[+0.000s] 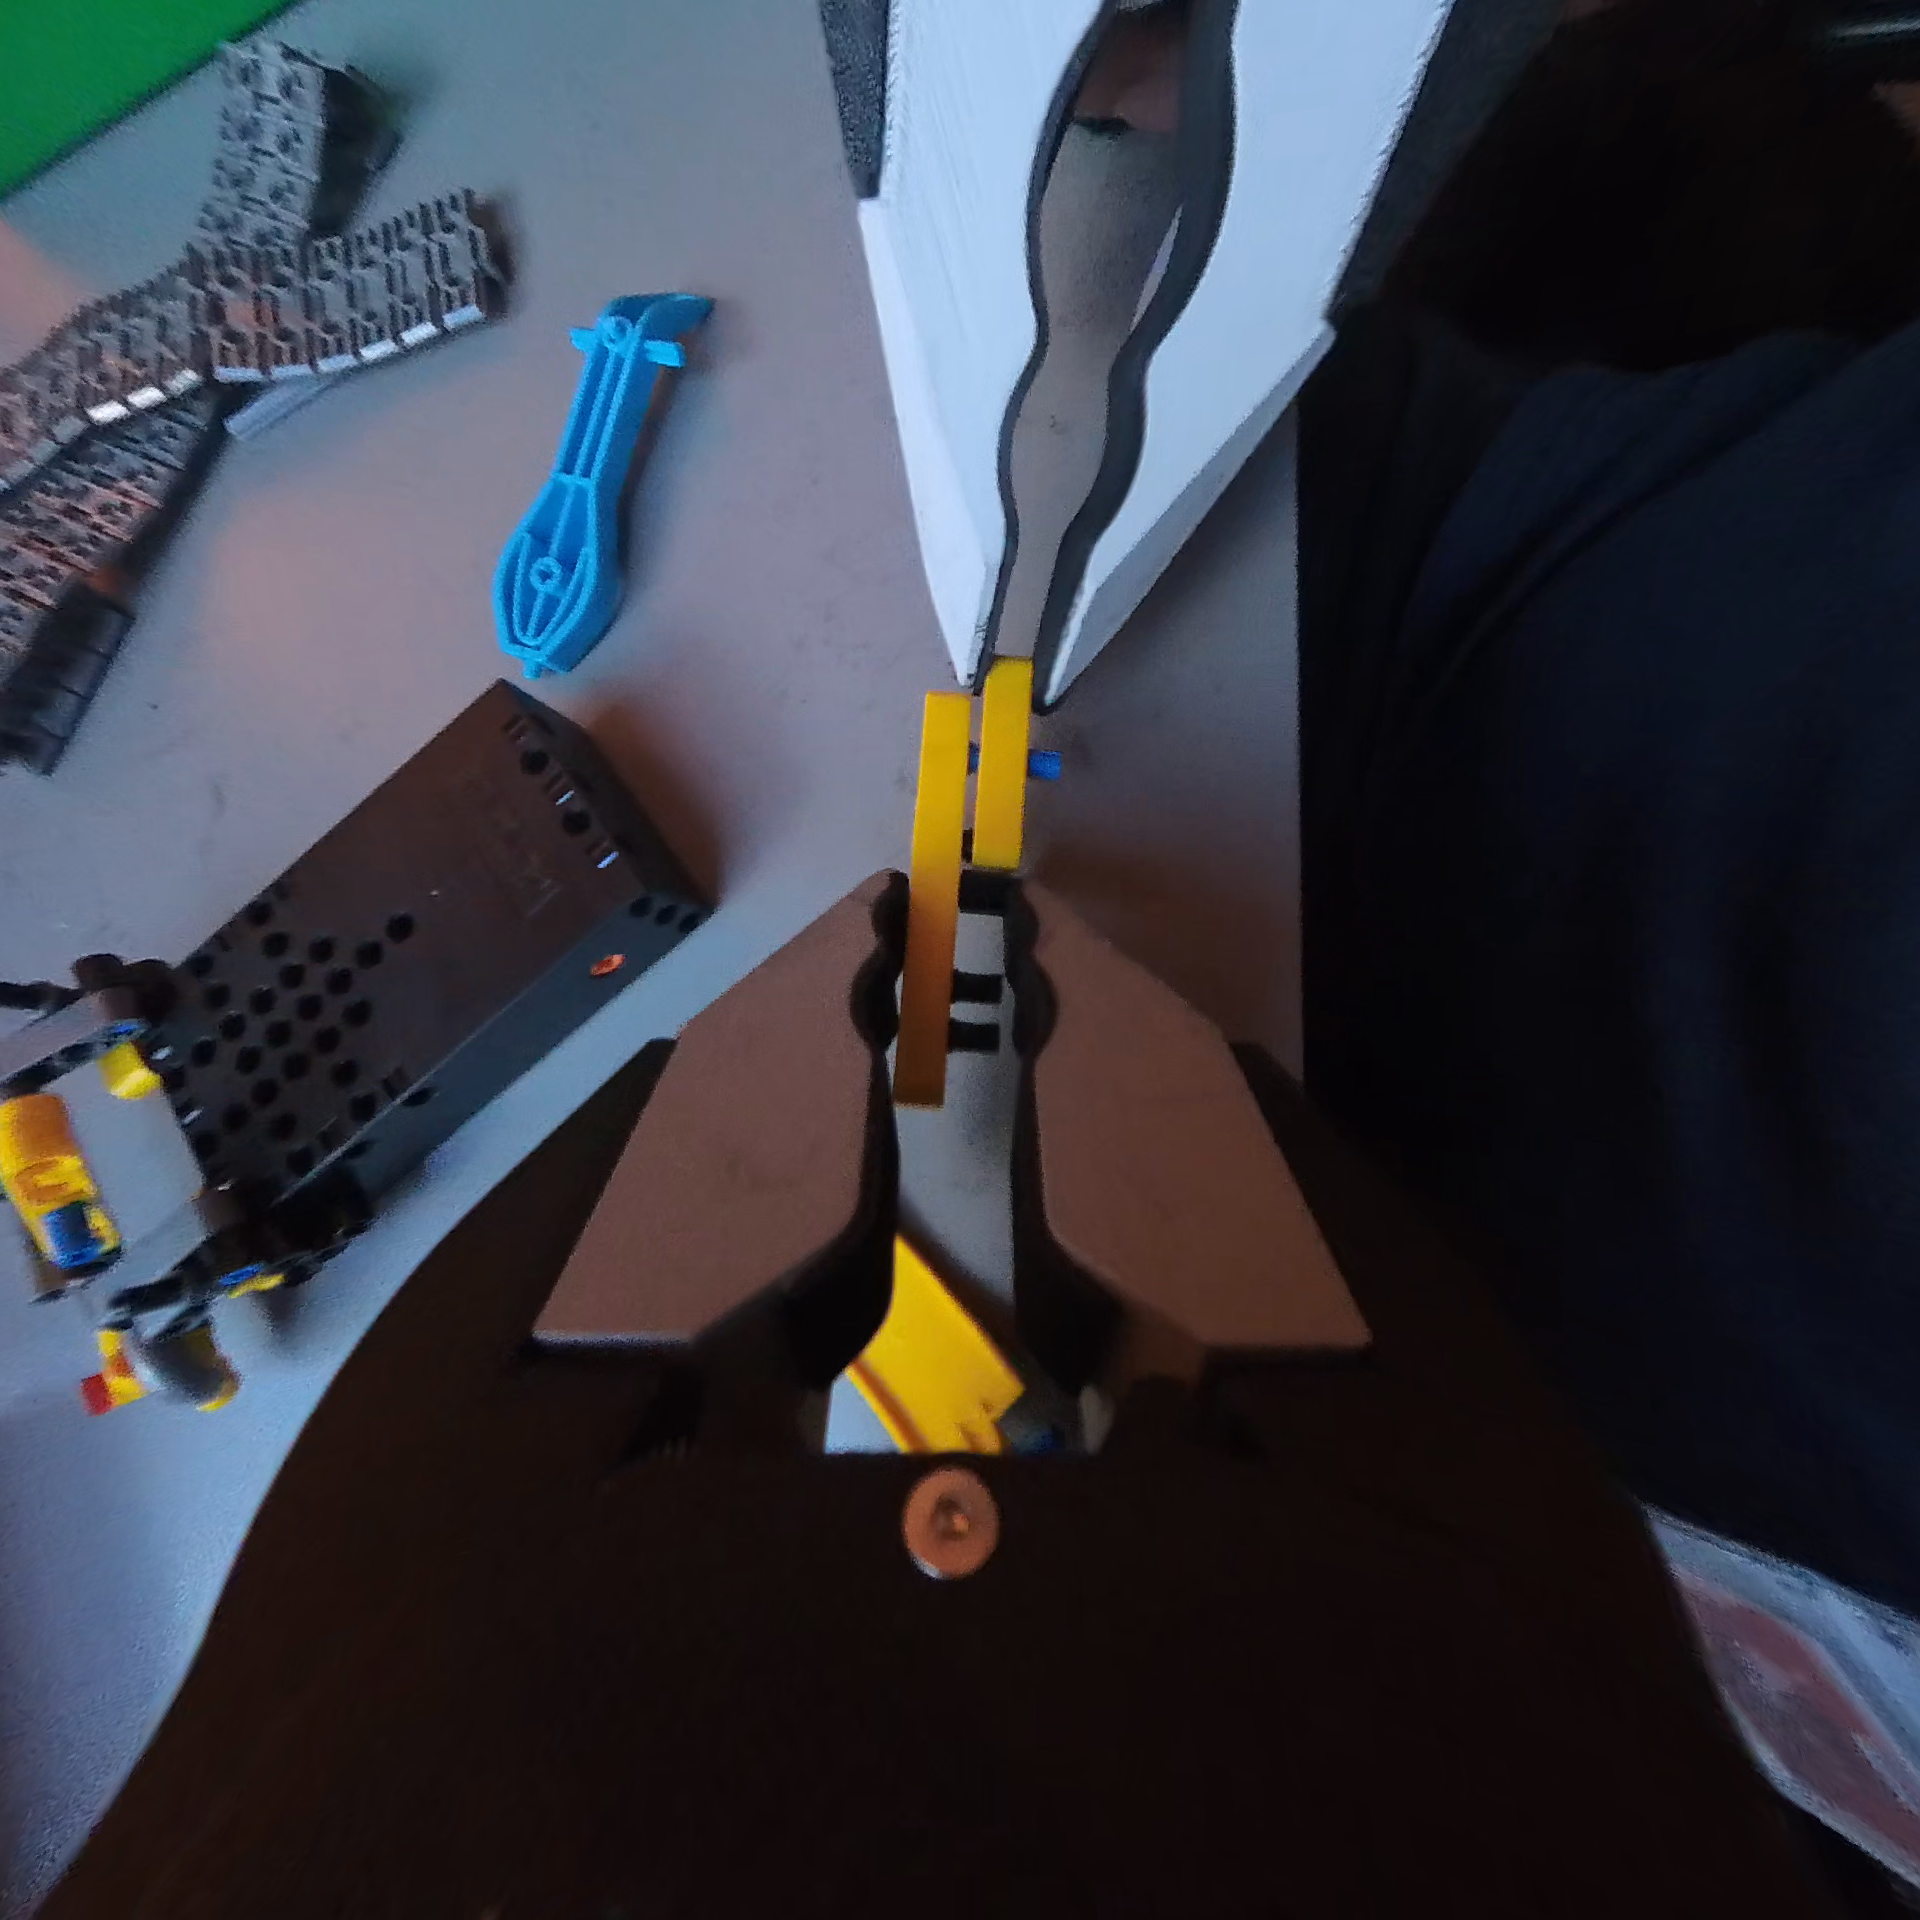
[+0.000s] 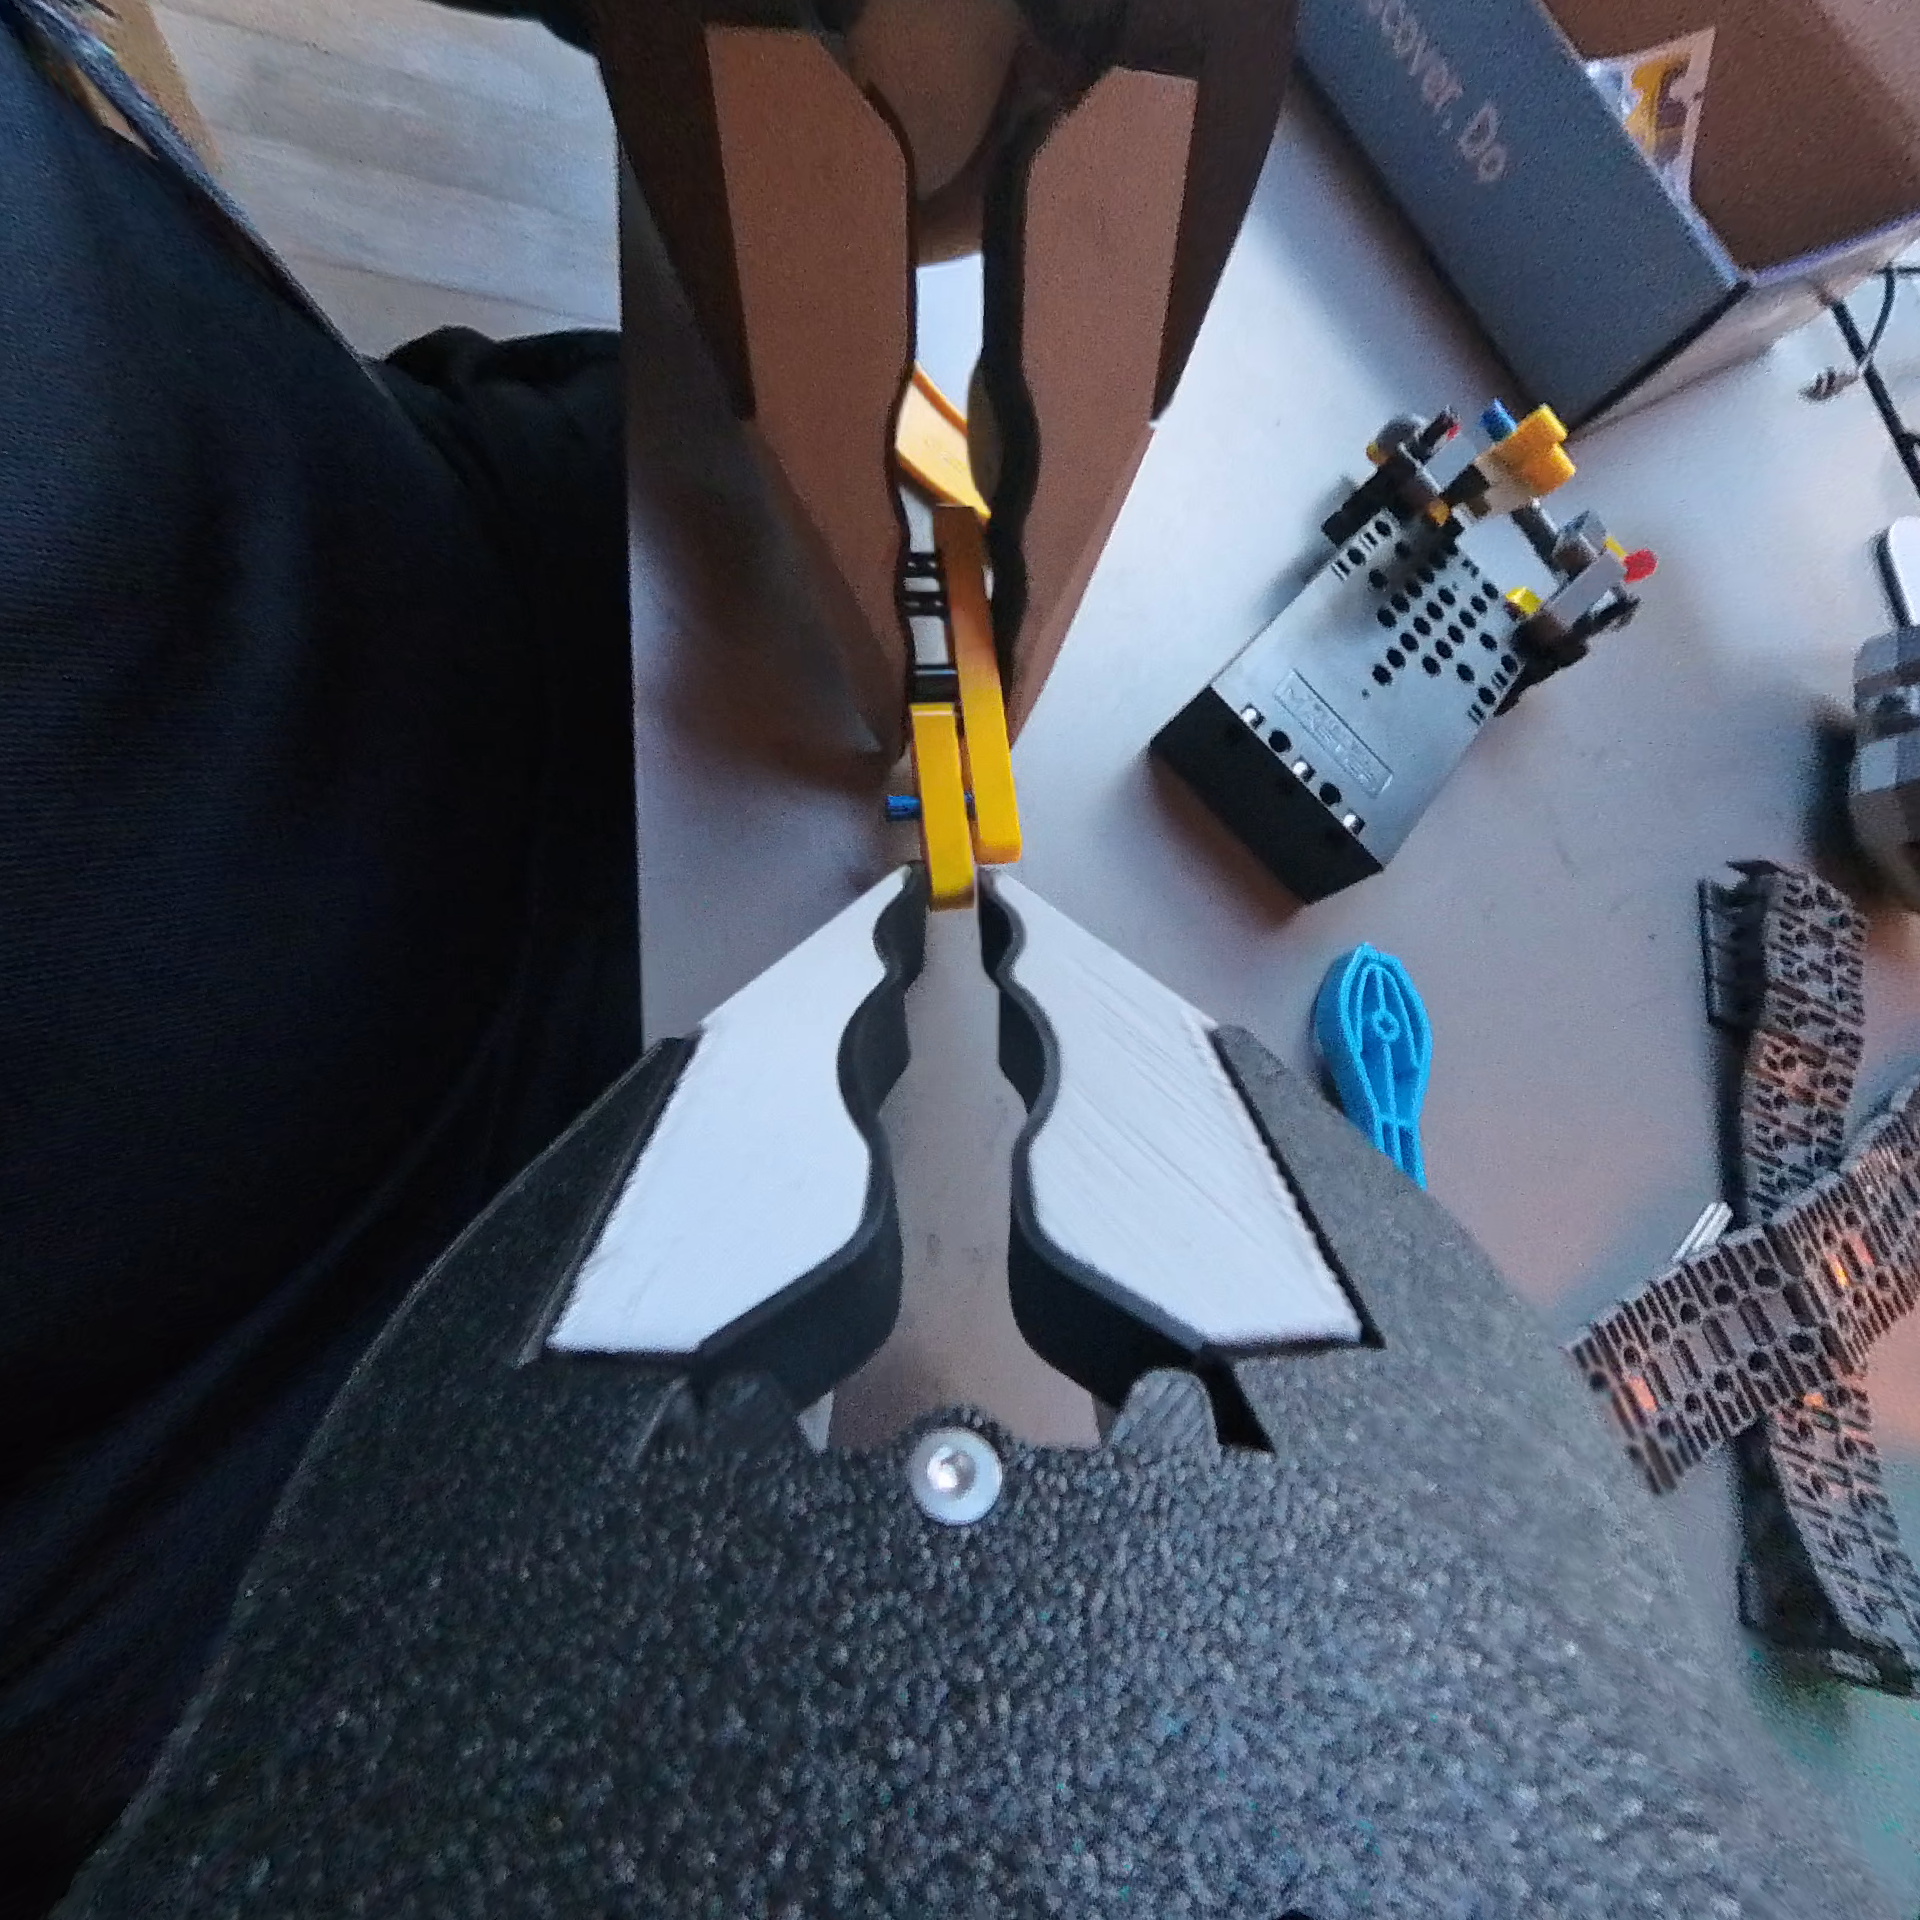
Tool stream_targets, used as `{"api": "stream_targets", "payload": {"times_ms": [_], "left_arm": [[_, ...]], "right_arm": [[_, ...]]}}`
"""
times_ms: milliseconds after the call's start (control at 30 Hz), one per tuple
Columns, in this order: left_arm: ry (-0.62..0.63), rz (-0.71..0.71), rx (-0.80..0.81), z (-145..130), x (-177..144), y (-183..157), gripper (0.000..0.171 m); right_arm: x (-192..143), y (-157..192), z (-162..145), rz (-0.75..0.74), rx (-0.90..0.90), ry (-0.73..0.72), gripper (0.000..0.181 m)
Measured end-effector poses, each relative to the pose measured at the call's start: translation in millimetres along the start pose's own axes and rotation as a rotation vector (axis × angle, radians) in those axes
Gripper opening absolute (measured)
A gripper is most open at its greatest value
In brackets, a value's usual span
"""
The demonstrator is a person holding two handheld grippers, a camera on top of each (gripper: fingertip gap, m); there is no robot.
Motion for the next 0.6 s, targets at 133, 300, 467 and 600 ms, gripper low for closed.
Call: {"api": "stream_targets", "payload": {"times_ms": [133, 300, 467, 600], "left_arm": [[-0.014, -0.039, -0.034, 1.6, 4.0, 0.7, 0.015], [-0.025, -0.053, -0.091, -0.5, 5.2, 5.3, 0.015], [-0.044, -0.016, -0.083, -2.6, 5.3, 5.2, 0.015], [-0.055, 0.075, 0.027, -2.3, 4.7, 0.0, 0.015]], "right_arm": [[0.1, 1.8, -0.1, 0.007, 0.011, 0.012, 0.032], [4.4, 0.7, 2.2, -0.08, 0.033, 0.075, 0.029], [3.2, 4.2, 5.4, -0.023, 0.054, 0.059, 0.028], [7.5, 2.4, 5.9, -0.002, 0.105, 0.072, 0.026]]}}
Point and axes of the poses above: each gripper's, where its closed fingertips meet, x out along the fingers, z out of its top, y = z × x across the jaws, the point moved 9 cm from there along -x, back along the fingers, and after that the axes turned 14 degrees about y, right-handed, at the moved point
